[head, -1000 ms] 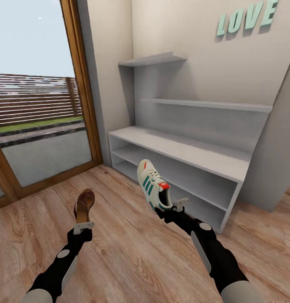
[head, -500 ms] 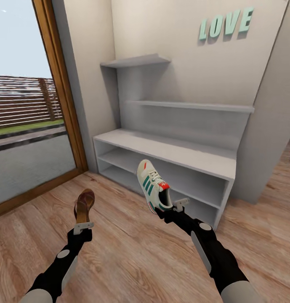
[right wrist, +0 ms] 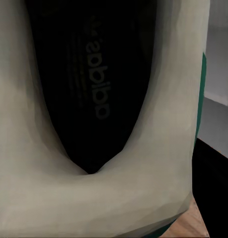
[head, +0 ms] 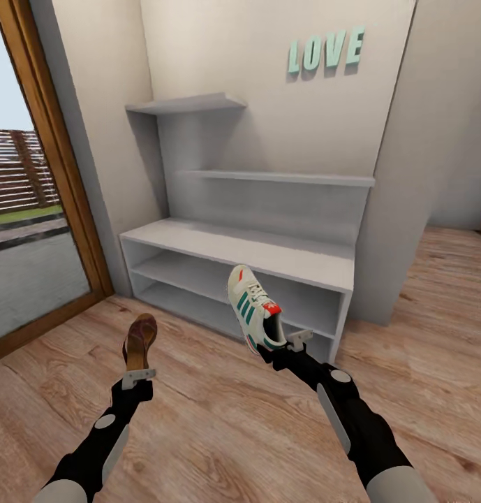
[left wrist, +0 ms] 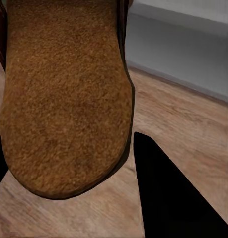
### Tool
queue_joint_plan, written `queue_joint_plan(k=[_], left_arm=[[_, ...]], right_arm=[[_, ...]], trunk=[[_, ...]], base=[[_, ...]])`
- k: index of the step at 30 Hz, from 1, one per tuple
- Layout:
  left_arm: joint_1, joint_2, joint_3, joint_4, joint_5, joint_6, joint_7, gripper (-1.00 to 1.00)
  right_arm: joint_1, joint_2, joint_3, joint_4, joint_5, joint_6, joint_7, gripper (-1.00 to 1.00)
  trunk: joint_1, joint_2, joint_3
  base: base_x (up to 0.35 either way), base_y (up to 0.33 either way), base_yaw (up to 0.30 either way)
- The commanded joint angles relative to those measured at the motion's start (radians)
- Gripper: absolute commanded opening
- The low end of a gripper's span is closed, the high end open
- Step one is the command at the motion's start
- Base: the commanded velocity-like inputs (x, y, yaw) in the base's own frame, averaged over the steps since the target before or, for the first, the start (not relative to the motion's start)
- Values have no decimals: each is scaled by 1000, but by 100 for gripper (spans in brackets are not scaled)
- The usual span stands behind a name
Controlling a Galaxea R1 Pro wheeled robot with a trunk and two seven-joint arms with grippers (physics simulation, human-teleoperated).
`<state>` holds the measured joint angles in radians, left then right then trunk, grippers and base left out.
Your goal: Pick up the two gym shoes and the two sandals from the corridor floor and place them onto the hallstand (shoe rack) in the corridor, making sure they are on the rack and not on the floor. Arrange them so the two gym shoes are next to each other and the two sandals are next to each other.
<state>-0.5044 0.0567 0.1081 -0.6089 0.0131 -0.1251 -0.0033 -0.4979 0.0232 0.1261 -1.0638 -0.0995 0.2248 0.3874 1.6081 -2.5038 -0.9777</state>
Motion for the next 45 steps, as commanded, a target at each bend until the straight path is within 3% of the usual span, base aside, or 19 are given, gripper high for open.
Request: queue_joint_plan(k=[1,11,45], left_arm=[[0,0,1,0,-2,-2,0,-100],[0,0,1,0,-2,-2,0,-100],[0,0,1,0,-2,-2,0,-100]], right_arm=[[-1,0,0,-1,-11,8,1,-100],[0,0,0,-1,-12,8,1,-100],[-1,0,-2,-1,-12,8,1,-100]], trunk=[[0,0,0],[0,0,7],[0,0,31]], base=[[150,101,-281],[185,215,-281],[0,313,-281]])
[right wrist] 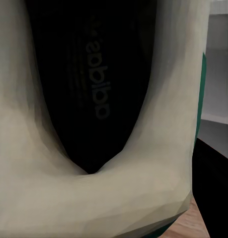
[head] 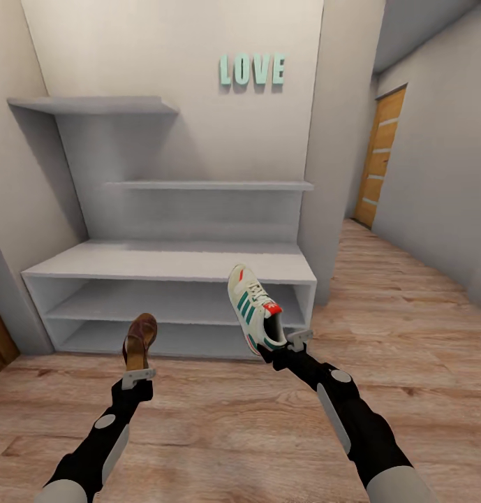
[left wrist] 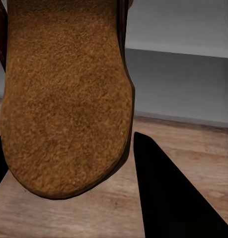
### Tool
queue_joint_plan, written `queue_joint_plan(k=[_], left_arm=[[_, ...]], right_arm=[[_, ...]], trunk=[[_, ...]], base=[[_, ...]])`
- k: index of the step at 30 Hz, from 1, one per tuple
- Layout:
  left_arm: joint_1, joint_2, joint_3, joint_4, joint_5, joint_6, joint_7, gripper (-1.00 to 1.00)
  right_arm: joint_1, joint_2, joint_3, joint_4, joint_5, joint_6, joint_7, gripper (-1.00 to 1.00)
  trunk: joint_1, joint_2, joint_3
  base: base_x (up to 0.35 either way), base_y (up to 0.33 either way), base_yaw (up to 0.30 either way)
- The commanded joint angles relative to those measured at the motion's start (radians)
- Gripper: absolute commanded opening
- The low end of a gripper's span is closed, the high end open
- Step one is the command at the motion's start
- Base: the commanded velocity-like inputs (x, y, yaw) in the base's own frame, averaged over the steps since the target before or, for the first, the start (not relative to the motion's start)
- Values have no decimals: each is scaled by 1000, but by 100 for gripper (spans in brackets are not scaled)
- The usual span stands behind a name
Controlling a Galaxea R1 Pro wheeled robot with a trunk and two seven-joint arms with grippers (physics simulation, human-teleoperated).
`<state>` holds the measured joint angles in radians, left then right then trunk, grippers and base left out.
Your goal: Pick up the two gym shoes and the two sandals from the corridor floor and place them onto the hallstand (shoe rack) in the corridor, making sure they are on the rack and not on the floor. Arrange them so the two gym shoes are next to each other and the two sandals are next to each other.
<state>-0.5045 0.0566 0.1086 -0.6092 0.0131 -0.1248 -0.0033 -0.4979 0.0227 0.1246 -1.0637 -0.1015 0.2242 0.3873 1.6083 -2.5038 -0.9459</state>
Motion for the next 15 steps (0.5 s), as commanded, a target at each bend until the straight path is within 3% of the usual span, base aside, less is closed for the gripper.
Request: queue_joint_plan(k=[1,8,15], left_arm=[[0,0,0,0,-2,-3,0,-100],[0,0,0,0,-2,-3,0,-100],[0,0,0,0,-2,-3,0,-100]], right_arm=[[0,0,0,-1,-10,9,1,-100],[0,0,0,-1,-10,9,1,-100],[0,0,0,-1,-10,9,1,-100]], trunk=[[0,0,0],[0,0,4],[0,0,5]], base=[[0,313,-281],[0,313,-253],[0,313,-34]])
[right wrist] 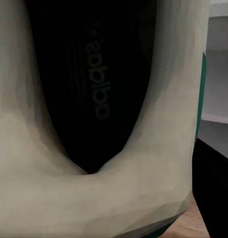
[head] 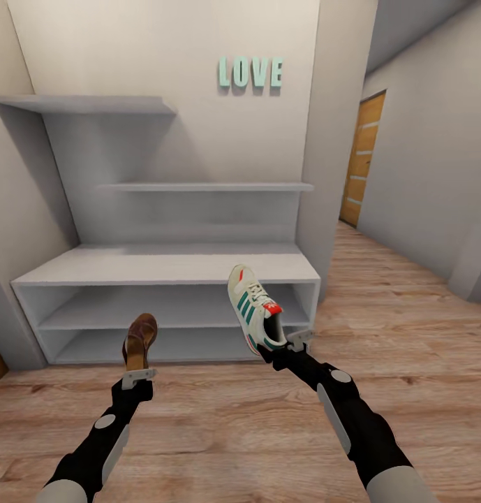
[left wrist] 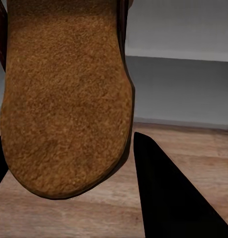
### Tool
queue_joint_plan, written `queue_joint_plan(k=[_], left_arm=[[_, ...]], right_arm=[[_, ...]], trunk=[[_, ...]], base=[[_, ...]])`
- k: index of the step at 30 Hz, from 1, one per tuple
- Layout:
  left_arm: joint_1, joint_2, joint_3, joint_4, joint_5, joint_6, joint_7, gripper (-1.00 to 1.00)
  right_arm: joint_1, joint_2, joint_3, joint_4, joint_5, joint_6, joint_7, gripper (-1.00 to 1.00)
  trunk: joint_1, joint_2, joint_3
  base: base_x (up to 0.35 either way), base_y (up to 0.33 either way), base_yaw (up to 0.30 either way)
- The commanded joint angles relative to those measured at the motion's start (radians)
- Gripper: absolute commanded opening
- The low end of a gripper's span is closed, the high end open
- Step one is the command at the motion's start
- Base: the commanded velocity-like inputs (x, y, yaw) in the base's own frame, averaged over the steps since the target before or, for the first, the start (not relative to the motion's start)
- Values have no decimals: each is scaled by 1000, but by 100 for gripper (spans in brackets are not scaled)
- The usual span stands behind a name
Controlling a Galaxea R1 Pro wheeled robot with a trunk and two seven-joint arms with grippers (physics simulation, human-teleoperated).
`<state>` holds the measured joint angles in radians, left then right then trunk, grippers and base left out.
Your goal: Pick up the two gym shoes and the two sandals from the corridor floor and place them onto the hallstand (shoe rack) in the corridor, making sure they are on the rack and not on the floor. Arrange them so the two gym shoes are next to each other and the two sandals are next to each other.
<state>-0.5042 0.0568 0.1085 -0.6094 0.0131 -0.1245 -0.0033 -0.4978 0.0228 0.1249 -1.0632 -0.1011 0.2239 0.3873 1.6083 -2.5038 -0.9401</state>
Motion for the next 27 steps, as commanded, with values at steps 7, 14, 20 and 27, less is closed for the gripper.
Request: queue_joint_plan(k=[7,14,20,27], left_arm=[[-1,0,0,0,-2,-3,0,-100],[-1,0,0,0,-2,-3,0,-100],[-1,0,0,1,-2,-3,0,-100],[-1,0,0,21,-3,-4,-2,-100]], right_arm=[[-1,0,-1,-1,-11,9,1,-100],[-1,0,-1,-1,-11,9,1,-100],[0,0,-1,-1,-11,9,1,-100],[-1,0,-1,-1,-11,9,1,-100]], trunk=[[0,0,-1],[0,0,-1],[0,0,-1],[0,0,-1]], base=[[0,313,-1],[0,313,0],[0,313,0],[0,313,0]])
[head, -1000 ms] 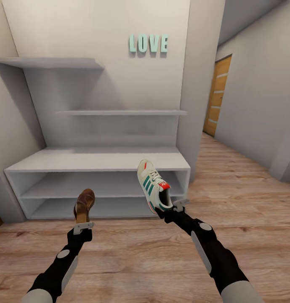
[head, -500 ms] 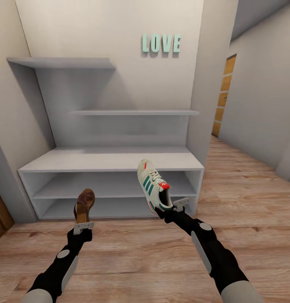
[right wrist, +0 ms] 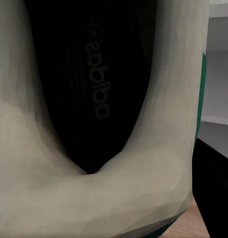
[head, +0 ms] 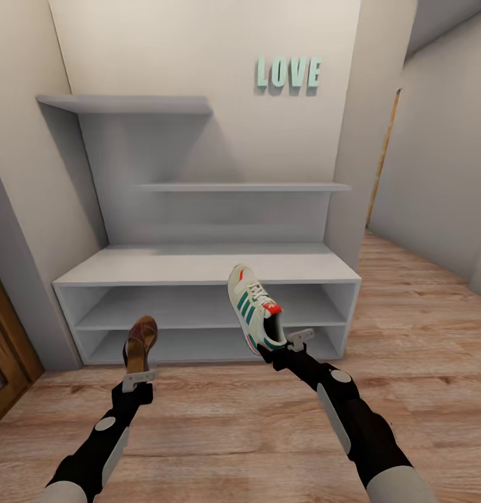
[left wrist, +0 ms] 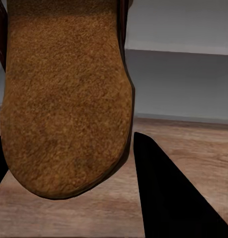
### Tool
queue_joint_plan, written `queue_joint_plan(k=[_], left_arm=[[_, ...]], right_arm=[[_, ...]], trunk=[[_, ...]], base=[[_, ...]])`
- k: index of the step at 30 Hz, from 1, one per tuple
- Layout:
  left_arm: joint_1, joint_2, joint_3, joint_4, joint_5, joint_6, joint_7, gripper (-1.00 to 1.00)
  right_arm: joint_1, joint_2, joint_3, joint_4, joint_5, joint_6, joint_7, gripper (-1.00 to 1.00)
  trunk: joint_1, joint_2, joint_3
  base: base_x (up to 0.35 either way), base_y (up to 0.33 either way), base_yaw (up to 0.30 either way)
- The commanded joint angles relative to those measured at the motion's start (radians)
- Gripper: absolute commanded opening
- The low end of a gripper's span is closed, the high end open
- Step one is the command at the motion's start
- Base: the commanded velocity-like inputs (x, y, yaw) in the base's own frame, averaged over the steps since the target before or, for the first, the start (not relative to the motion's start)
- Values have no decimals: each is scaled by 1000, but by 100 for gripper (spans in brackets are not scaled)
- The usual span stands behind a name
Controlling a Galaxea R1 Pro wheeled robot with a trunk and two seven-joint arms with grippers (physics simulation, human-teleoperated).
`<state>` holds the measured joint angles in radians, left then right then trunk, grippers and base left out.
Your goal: Pick up the two gym shoes and the two sandals from the corridor floor and place them onto the hallstand (shoe rack) in the corridor, making sure they are on the rack and not on the floor. Arrange them so the two gym shoes are next to each other and the two sandals are next to each other.
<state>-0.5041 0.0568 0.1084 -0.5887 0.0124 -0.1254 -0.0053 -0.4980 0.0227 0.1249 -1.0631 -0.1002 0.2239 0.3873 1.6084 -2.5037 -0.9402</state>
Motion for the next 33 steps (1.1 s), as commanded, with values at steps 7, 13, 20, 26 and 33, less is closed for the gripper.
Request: queue_joint_plan(k=[7,13,20,26,33], left_arm=[[-1,-5,-1,14,-5,-5,3,-100],[-1,0,2,19,-6,-2,5,-100],[-1,-4,-1,114,-6,-4,4,-100],[-1,-4,2,116,-7,-3,5,-100],[-1,-12,-1,115,-6,-5,4,-100]], right_arm=[[0,1,0,-2,-11,10,1,-100],[-1,2,2,-2,-16,11,2,-100],[-1,0,-1,11,-15,11,2,-100],[-1,-5,-3,43,-16,11,2,-100],[-1,-8,-4,62,-12,11,1,-100]], trunk=[[0,0,-1],[0,0,-1],[0,0,-1],[0,0,-1],[0,0,-1]], base=[[0,308,0],[0,116,0],[-13,9,0],[-167,118,0],[-36,28,0]])
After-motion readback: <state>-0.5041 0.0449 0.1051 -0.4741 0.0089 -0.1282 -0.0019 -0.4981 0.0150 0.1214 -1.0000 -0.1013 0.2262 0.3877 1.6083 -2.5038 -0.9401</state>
